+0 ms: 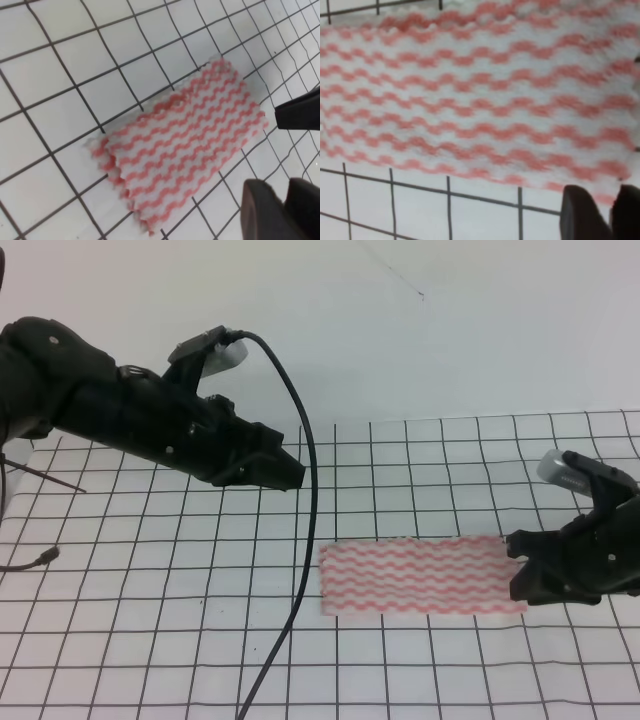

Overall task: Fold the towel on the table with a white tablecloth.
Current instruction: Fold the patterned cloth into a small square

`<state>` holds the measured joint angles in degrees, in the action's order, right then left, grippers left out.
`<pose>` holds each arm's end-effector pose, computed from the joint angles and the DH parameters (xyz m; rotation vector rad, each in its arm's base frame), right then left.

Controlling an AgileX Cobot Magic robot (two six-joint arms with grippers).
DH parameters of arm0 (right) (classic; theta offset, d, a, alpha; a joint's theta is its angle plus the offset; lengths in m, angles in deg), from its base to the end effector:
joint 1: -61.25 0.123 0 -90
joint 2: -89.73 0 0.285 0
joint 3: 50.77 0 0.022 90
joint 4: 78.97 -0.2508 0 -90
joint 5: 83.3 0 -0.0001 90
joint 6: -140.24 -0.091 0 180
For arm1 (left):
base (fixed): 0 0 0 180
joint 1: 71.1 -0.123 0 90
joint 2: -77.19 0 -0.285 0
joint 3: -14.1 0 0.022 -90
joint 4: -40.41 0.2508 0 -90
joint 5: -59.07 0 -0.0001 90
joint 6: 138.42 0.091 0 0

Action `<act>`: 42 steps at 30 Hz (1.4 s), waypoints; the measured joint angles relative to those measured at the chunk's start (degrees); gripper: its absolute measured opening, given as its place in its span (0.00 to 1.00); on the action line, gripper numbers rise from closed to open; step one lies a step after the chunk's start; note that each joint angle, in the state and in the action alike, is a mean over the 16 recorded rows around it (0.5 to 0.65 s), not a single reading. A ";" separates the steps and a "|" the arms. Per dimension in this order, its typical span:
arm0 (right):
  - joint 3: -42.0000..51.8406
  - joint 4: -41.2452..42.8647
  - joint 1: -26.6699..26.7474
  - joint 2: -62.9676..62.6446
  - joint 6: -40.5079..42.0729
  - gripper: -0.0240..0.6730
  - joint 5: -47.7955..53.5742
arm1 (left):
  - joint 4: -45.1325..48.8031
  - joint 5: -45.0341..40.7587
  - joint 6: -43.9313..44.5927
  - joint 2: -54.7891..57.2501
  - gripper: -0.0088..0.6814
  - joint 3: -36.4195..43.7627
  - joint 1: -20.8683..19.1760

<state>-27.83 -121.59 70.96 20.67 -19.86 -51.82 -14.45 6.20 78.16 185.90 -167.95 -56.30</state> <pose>0.3193 0.0873 0.1522 0.1090 2.7925 0.6254 0.3508 -0.1541 0.2863 0.5244 2.4109 -1.0266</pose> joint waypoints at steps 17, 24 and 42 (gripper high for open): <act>0.00 0.25 0.00 2.25 -1.34 0.39 -1.33 | 0.16 -0.22 0.03 0.05 0.16 0.00 0.00; -0.05 -1.57 0.00 3.36 0.02 0.39 -1.76 | 0.44 -0.11 0.03 0.05 0.16 -0.04 0.00; -0.13 -3.17 0.00 3.15 3.24 0.15 -1.45 | 0.48 -0.07 0.13 0.00 0.16 -0.04 0.00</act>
<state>-27.96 -124.76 70.96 23.81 -16.62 -53.27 -13.96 6.14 78.28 185.90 -167.99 -56.30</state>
